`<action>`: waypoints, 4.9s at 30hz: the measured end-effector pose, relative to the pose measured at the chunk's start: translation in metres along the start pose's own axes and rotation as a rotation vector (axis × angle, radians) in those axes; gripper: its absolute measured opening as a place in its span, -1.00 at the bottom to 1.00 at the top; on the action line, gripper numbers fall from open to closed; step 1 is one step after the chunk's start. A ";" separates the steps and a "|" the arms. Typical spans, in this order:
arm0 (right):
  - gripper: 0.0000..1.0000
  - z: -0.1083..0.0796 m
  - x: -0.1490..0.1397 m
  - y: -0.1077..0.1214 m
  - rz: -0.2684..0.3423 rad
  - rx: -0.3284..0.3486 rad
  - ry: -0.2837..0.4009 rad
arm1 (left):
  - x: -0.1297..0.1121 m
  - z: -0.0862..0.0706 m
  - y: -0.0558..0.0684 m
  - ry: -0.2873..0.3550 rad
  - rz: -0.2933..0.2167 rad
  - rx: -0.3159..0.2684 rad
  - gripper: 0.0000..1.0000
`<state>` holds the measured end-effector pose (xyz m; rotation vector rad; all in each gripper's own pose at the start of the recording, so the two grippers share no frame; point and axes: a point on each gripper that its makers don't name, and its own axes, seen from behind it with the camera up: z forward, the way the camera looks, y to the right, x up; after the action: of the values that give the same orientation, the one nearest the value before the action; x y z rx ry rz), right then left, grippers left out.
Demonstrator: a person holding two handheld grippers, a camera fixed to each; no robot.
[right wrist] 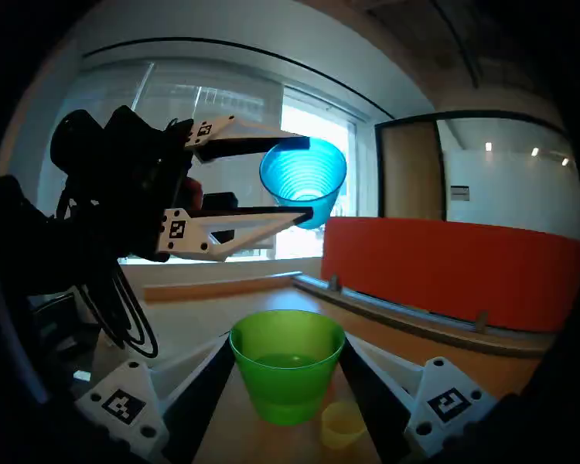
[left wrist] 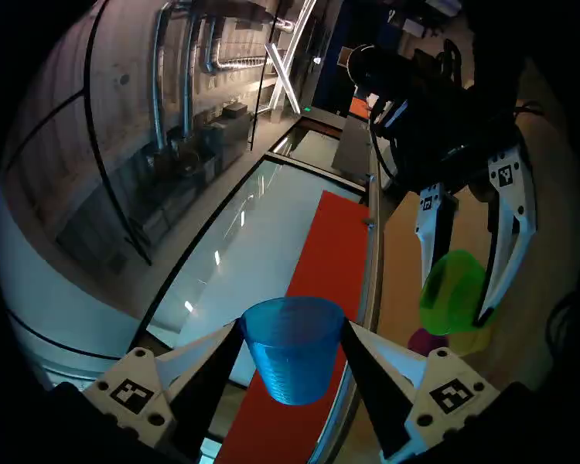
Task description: Pour water
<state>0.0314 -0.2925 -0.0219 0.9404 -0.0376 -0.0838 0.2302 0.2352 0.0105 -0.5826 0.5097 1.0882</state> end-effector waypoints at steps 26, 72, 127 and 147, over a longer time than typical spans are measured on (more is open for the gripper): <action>0.83 -0.008 0.006 0.004 -0.008 -0.016 0.022 | -0.024 -0.002 -0.010 -0.043 -0.462 0.036 0.76; 0.83 -0.029 0.013 0.006 -0.001 0.041 -0.002 | -0.053 -0.018 0.042 -0.071 -1.022 -0.123 0.76; 0.83 -0.043 -0.079 0.001 0.001 0.149 -0.248 | -0.084 -0.046 0.207 -0.269 -0.951 -0.553 0.78; 0.84 -0.049 -0.116 -0.004 -0.016 0.187 -0.349 | -0.085 -0.062 0.248 -0.305 -0.904 -0.690 0.78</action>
<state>-0.0813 -0.2450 -0.0534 1.1043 -0.3663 -0.2620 -0.0362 0.2229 -0.0264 -1.0845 -0.4182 0.4277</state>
